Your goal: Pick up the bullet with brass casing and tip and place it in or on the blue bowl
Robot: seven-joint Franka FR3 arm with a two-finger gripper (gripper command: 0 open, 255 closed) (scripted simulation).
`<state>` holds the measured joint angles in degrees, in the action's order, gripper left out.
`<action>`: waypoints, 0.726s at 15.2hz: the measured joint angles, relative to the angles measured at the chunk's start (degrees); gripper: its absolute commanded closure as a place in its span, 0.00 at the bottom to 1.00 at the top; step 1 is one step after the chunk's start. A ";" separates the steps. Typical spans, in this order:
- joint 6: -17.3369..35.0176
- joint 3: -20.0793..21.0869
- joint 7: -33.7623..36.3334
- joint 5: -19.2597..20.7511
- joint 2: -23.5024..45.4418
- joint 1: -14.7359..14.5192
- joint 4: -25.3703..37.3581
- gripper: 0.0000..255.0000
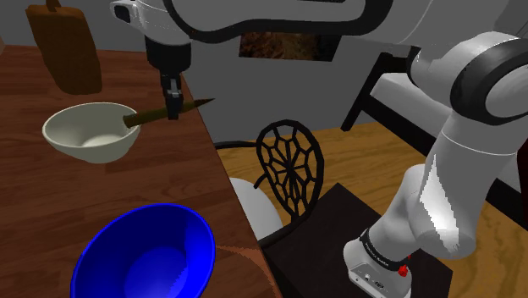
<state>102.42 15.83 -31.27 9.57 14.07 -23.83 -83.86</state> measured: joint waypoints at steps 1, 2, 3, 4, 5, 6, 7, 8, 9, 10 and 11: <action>0.04 0.36 0.88 -0.06 -0.82 -0.50 -0.94 1.00; 0.02 0.67 1.62 -0.11 -1.40 -0.92 -1.56 1.00; -0.12 1.08 2.66 -0.15 -2.17 -1.52 -2.31 1.00; 0.04 1.55 3.78 -0.23 -3.11 -2.13 -3.50 1.00; 0.01 1.99 4.90 -0.22 -3.64 -2.76 -4.12 1.00; -0.01 2.45 5.97 -0.34 -4.51 -3.34 -5.08 1.00; 0.07 2.90 7.08 -0.33 -4.98 -3.95 -5.73 1.00; -0.17 3.41 8.29 -0.27 -5.28 -4.66 -5.93 1.00; -0.42 3.99 9.65 -0.30 -5.95 -5.43 -6.50 1.00; -0.12 4.52 10.97 -0.16 -6.05 -6.17 -7.04 1.00; -0.53 5.04 12.22 0.05 -5.83 -6.93 -6.60 1.00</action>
<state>101.89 20.87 -19.04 9.62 8.24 -30.75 -90.46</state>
